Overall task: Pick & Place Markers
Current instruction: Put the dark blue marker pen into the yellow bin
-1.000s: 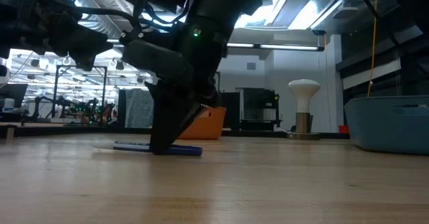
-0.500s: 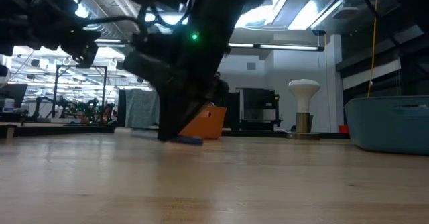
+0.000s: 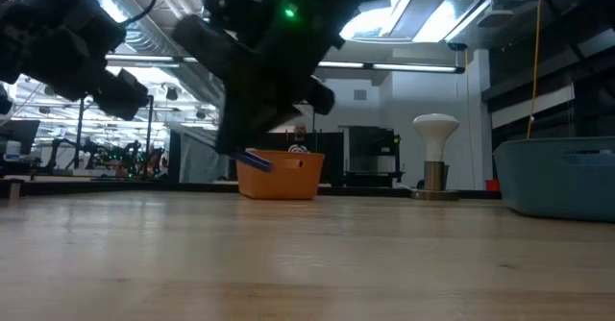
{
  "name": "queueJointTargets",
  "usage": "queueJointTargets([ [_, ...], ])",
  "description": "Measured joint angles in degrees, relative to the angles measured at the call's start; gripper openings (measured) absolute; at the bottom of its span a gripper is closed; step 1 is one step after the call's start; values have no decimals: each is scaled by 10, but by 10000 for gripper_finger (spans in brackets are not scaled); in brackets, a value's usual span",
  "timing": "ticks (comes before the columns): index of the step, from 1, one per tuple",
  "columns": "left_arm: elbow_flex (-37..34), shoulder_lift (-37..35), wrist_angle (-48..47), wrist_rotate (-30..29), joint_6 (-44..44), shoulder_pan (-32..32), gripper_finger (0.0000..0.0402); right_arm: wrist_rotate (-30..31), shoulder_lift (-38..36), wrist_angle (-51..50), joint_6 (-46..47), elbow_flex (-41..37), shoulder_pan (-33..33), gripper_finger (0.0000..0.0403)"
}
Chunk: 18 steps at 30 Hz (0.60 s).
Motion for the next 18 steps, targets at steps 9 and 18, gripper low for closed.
queueJointTargets([
  [9,0,83,57,-96,48,-64,211,0,0,88,-76,0,-21,43],
  [18,0,134,134,-99,53,-69,211,-21,0,142,-143,0,-37,42],
])
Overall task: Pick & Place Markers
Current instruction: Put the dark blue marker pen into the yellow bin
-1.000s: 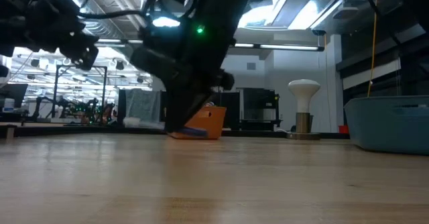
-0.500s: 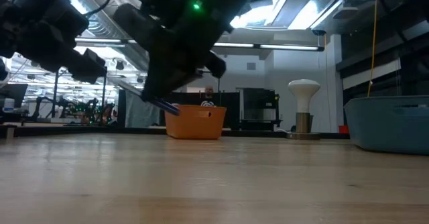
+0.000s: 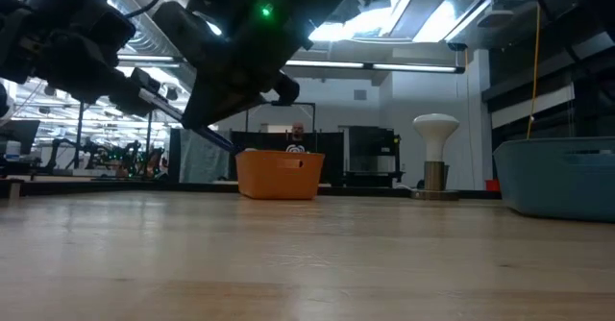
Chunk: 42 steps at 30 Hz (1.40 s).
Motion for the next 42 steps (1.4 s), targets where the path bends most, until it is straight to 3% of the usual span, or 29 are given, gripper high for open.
queueJointTargets([
  [12,0,90,91,6,-7,0,200,-1,0,14,-16,0,-4,43],
  [31,0,169,168,-24,-14,-34,32,-20,0,13,-28,0,-19,44],
  [37,1,175,168,-26,-16,-34,31,-23,0,12,-29,0,-19,45],
  [42,1,176,162,-24,-29,-35,32,-76,0,12,-31,0,-23,71],
])
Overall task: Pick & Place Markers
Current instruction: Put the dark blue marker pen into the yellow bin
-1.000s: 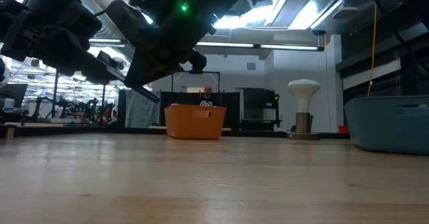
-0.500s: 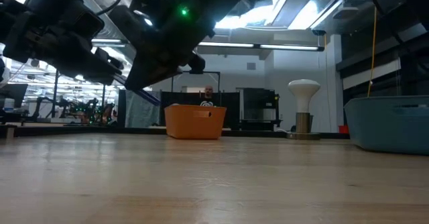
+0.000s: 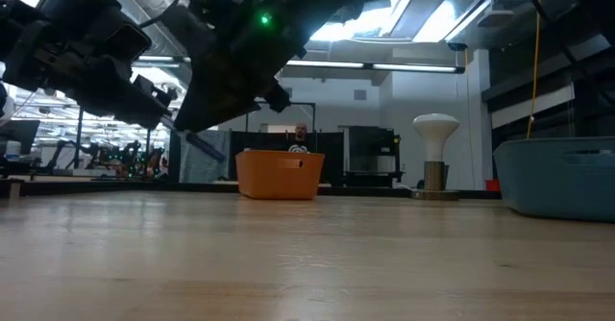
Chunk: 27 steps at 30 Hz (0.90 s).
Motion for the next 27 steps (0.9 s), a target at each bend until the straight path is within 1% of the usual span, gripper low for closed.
queueJointTargets([
  [3,1,0,-16,-3,-7,0,30,-35,-1,-7,4,0,-4,104],
  [4,8,0,-37,-4,-7,0,30,-53,-1,-10,2,0,-5,117],
  [9,66,0,-181,-8,5,0,32,-176,-2,-46,-5,1,-12,176],
  [12,108,0,-260,-6,18,0,31,-242,-2,-80,23,1,-14,198],
  [14,137,0,-311,-6,25,-3,31,-268,-2,-100,50,1,-14,205],
  [17,184,0,-393,0,28,-17,32,-284,-2,-136,76,1,-14,209],
  [22,258,0,-525,16,30,-56,31,-285,-2,-182,90,1,-11,210],
  [27,312,0,-613,33,3,-109,31,-284,-2,-192,91,1,-10,210],
])
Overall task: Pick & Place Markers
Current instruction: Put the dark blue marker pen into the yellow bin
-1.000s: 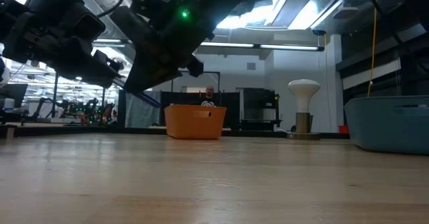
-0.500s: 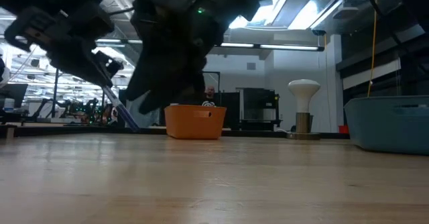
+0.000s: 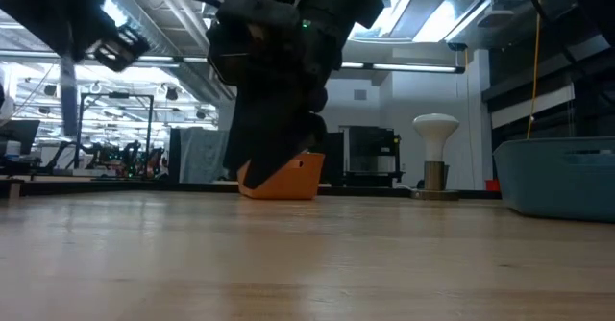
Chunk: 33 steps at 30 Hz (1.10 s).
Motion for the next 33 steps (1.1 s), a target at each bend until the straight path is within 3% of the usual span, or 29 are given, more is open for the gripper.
queueJointTargets([
  [11,84,0,-103,5,-107,-113,31,33,0,-1,-12,0,0,210],
  [20,94,0,-196,40,-248,-160,31,52,0,0,-16,0,0,211],
  [28,94,0,-266,153,-371,-193,39,81,0,0,-29,0,0,211],
  [33,94,0,-265,163,-399,-202,50,81,0,0,-29,0,0,211],
])
